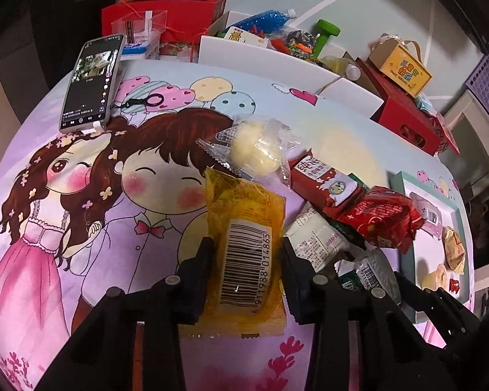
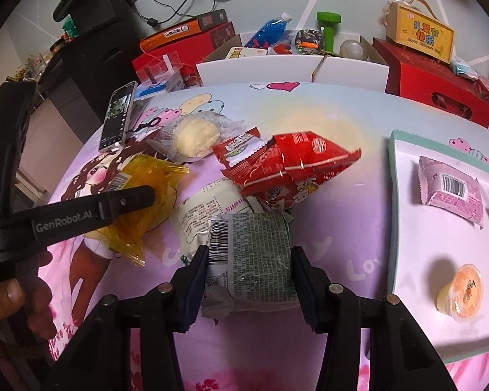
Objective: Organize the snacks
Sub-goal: 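Grasp the yellow barcode bread bag with the left tool while the right tool grasps the green packet, then carry the yellow bag and green packet into the white tray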
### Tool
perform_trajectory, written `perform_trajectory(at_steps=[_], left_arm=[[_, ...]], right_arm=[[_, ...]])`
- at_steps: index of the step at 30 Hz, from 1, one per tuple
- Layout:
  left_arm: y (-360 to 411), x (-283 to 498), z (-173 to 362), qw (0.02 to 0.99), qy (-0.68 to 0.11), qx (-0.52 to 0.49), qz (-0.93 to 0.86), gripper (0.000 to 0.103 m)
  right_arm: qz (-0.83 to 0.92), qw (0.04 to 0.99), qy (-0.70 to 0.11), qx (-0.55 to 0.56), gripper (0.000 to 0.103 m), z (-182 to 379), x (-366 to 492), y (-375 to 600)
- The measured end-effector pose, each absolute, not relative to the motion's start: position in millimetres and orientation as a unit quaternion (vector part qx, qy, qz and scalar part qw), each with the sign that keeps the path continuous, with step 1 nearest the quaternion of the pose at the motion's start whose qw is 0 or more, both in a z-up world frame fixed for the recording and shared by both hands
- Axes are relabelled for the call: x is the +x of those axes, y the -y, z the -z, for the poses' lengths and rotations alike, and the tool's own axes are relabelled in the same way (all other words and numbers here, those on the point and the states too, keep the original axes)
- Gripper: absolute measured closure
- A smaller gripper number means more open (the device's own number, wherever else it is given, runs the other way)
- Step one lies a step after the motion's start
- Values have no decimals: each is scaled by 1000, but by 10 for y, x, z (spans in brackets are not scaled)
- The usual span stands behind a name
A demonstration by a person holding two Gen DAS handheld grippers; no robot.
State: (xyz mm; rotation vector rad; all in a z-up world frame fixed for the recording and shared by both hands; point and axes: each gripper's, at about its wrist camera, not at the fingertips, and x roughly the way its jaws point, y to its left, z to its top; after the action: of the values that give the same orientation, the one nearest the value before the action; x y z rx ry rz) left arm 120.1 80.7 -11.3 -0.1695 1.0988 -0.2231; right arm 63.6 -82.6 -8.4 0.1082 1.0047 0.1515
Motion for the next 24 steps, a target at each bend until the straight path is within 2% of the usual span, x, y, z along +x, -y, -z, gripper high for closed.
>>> perform_trajectory(at_steps=[24], left_arm=[[-594, 1001, -285, 869, -474, -60, 130, 62]], right_arm=[[-67, 889, -447, 75, 50, -230, 374, 1106]])
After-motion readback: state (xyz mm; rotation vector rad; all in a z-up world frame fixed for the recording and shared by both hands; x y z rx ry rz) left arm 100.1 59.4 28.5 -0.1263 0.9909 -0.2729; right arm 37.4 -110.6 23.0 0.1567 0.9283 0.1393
